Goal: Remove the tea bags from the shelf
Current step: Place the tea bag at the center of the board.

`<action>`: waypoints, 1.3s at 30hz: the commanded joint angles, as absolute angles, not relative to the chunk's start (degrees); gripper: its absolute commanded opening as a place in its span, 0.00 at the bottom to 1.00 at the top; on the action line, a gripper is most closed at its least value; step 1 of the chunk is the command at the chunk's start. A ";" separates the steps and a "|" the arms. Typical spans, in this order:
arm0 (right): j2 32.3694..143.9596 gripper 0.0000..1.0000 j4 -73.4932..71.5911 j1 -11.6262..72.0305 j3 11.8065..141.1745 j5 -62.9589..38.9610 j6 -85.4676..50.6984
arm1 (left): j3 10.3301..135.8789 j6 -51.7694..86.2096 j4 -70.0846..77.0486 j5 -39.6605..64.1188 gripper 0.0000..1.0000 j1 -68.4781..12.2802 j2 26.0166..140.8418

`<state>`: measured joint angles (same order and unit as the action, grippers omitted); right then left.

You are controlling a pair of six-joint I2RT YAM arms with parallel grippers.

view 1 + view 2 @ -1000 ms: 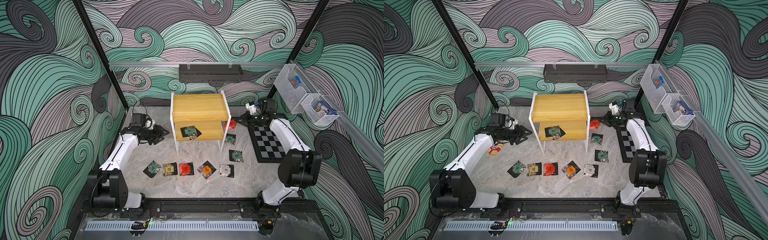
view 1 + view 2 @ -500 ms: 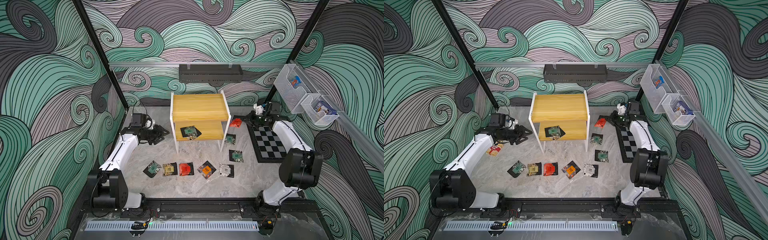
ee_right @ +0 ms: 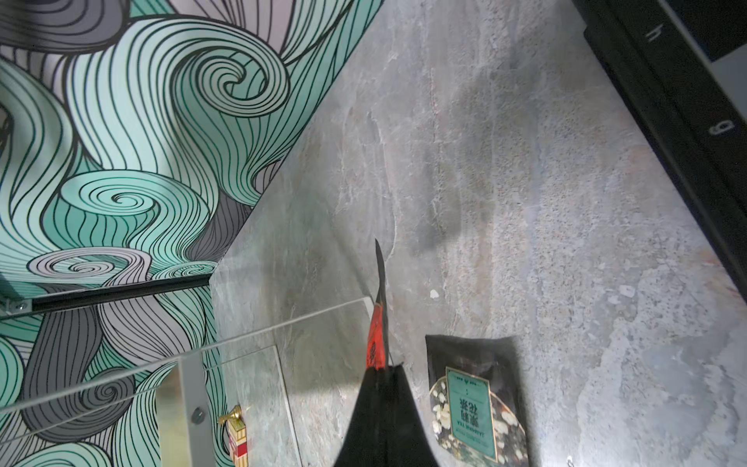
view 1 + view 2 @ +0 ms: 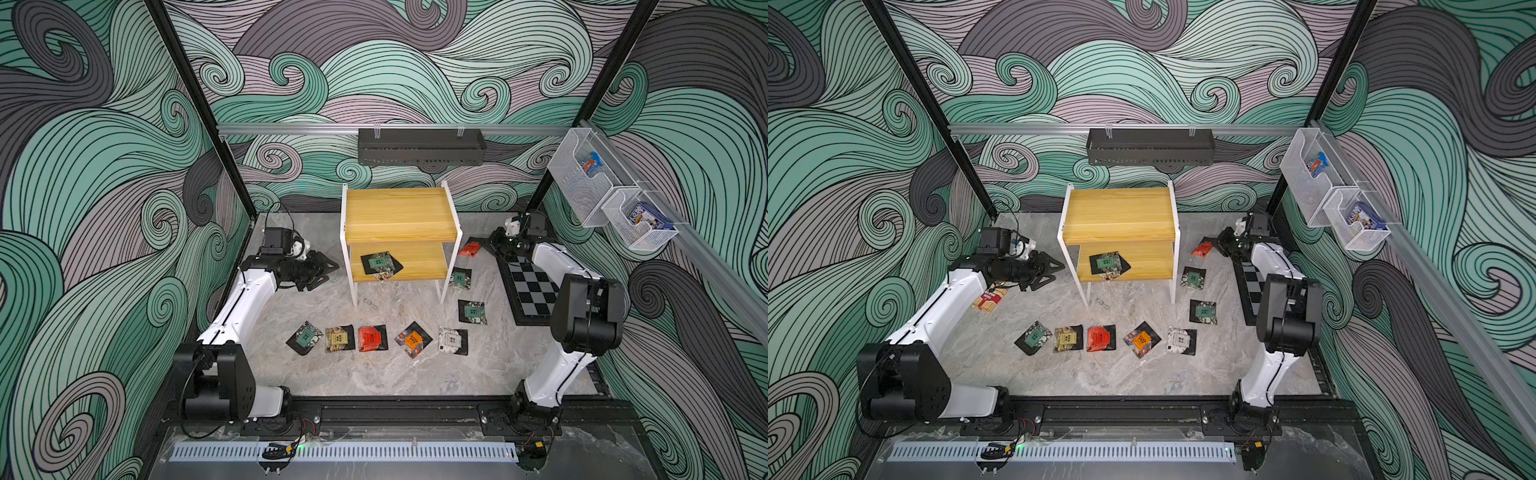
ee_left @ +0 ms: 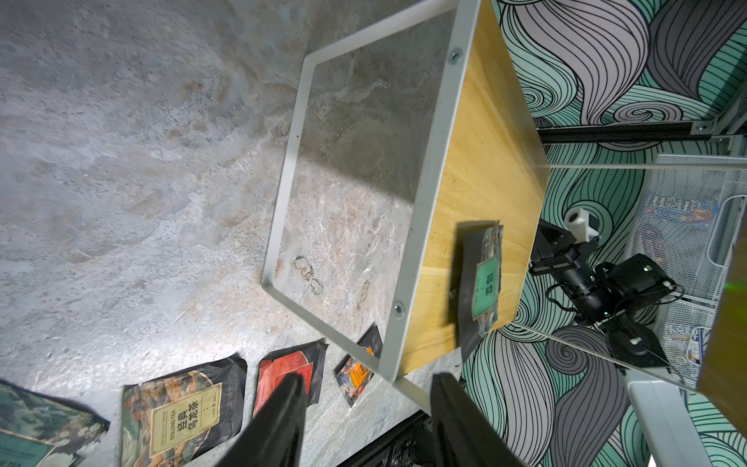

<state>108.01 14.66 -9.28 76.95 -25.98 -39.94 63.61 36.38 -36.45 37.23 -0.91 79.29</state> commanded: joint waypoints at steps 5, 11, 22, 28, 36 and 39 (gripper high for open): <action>114.27 0.00 9.06 -7.65 78.38 -23.12 -44.36 | 63.48 34.78 -39.09 35.77 0.53 -1.16 77.61; 118.56 0.00 8.68 -6.05 81.58 -20.31 -45.16 | 63.63 34.64 -39.85 35.45 0.53 -1.15 77.91; 123.18 0.07 8.48 -5.33 84.33 -17.85 -46.33 | 63.64 33.88 -41.46 34.37 0.53 -1.22 77.41; 121.50 0.24 9.12 -4.70 82.54 -17.49 -44.75 | 63.54 33.93 -40.74 34.40 0.53 -1.17 77.95; 116.81 0.39 11.60 -4.75 79.09 -16.83 -42.72 | 64.24 33.93 -39.53 34.77 0.53 -1.14 78.85; 114.99 0.44 12.33 -5.09 77.84 -16.30 -42.11 | 64.24 33.93 -39.13 34.74 0.53 -1.15 78.92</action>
